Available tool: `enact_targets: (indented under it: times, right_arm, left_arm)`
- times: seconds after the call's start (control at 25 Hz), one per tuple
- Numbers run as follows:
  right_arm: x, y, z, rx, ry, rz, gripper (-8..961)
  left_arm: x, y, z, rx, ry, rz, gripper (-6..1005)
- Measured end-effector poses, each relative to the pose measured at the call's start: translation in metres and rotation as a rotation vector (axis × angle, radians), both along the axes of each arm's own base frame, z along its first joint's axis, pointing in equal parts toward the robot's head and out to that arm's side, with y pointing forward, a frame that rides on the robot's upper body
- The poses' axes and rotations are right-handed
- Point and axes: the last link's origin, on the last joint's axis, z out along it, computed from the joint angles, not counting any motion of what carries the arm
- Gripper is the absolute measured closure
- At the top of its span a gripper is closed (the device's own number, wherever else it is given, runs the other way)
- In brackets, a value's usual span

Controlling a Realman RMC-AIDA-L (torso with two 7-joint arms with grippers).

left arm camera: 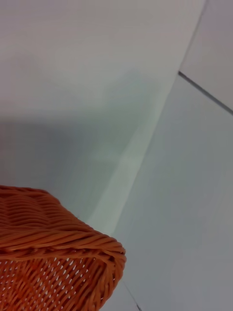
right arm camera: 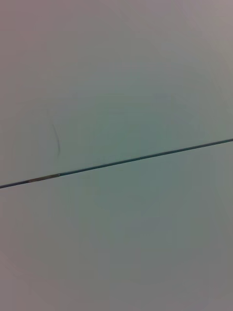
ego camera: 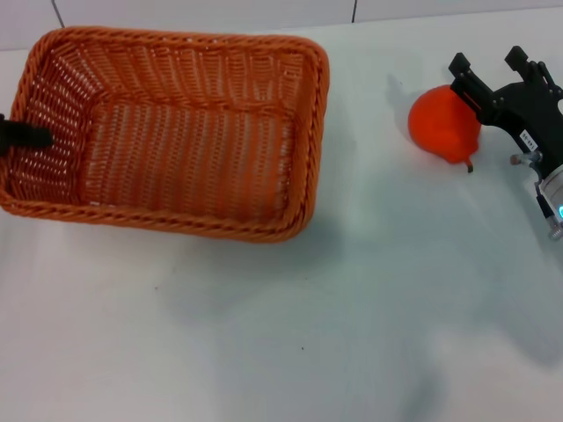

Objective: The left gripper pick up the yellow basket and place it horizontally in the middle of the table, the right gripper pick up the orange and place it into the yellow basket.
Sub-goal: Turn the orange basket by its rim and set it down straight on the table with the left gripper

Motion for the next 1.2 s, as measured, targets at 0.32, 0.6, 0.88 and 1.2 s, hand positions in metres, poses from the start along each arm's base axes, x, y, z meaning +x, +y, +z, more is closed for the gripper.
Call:
enact_targets:
  times: [0.32,0.6,0.88,1.2]
  right_arm:
    - [0.0,0.0,0.0,-0.002,-0.001,0.001,41]
    - [0.0,-0.001,-0.001,-0.003,-0.001,0.0,44]
    - [0.0,-0.001,-0.001,-0.006,-0.003,-0.002,47]
    - [0.0,0.0,-0.001,-0.008,-0.004,-0.002,50]
  left_arm:
    - [-0.014,-0.009,-0.004,0.046,0.017,0.049,845]
    - [-0.026,-0.018,-0.01,0.081,0.038,0.095,845]
    - [-0.035,-0.025,-0.01,0.096,0.046,0.124,844]
    - [-0.032,-0.023,-0.011,0.099,0.049,0.118,842]
